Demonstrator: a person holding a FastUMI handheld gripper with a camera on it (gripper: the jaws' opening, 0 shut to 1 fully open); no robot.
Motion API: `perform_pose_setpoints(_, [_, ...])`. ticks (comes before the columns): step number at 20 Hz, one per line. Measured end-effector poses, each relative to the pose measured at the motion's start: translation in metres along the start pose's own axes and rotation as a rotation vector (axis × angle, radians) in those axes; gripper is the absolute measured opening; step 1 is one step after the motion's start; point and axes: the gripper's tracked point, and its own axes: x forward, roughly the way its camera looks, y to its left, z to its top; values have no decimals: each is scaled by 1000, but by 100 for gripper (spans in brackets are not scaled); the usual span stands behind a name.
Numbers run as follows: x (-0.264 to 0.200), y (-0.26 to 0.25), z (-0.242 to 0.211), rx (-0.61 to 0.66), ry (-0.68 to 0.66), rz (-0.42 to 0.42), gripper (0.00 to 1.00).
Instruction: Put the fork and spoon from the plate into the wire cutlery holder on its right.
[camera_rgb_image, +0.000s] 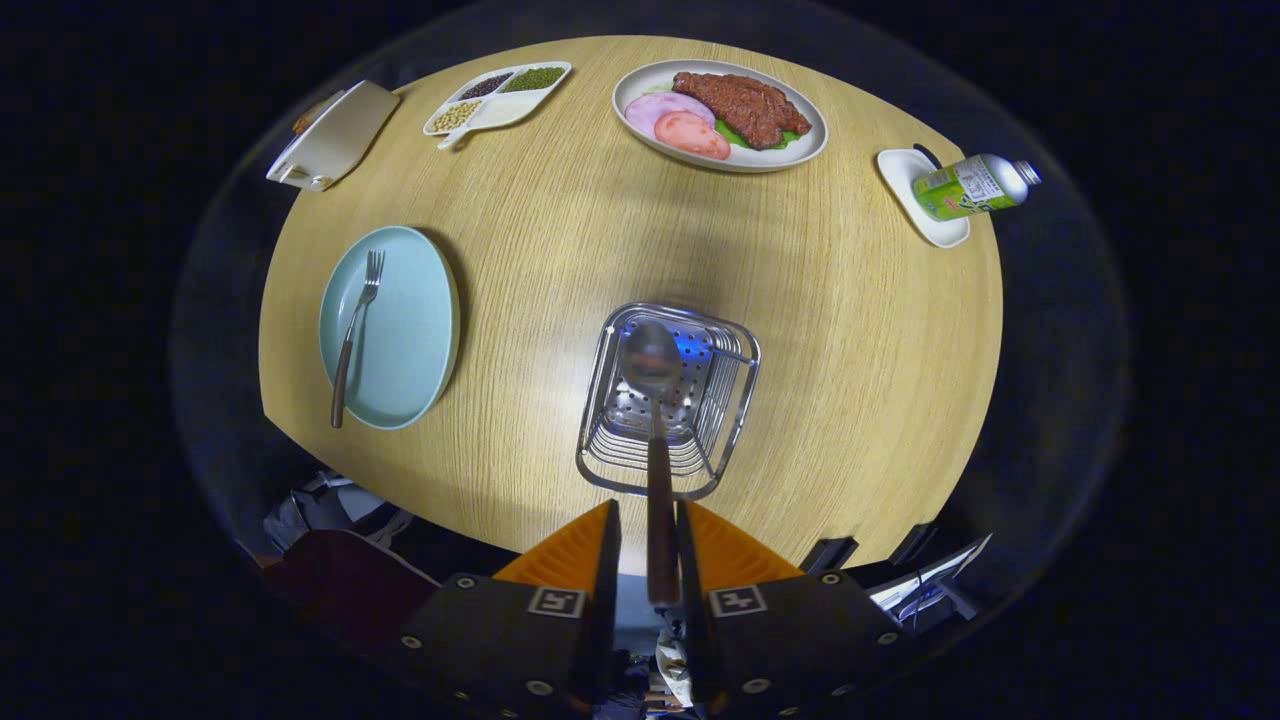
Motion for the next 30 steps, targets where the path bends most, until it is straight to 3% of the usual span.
perform_pose_setpoints(2, [-10,-1,5,30,-59,-5,67])
perform_pose_setpoints(3, [-19,-5,10,45,-101,-19,90])
perform_pose_setpoints(5, [-40,-4,20,81,-207,-36,100])
perform_pose_setpoints(9, [-81,30,37,169,-446,-22,99])
perform_pose_setpoints(13, [-81,94,47,198,-604,-5,99])
perform_pose_setpoints(21, [-14,248,74,192,-733,112,99])
perform_pose_setpoints(30, [53,273,77,260,-781,-4,99])
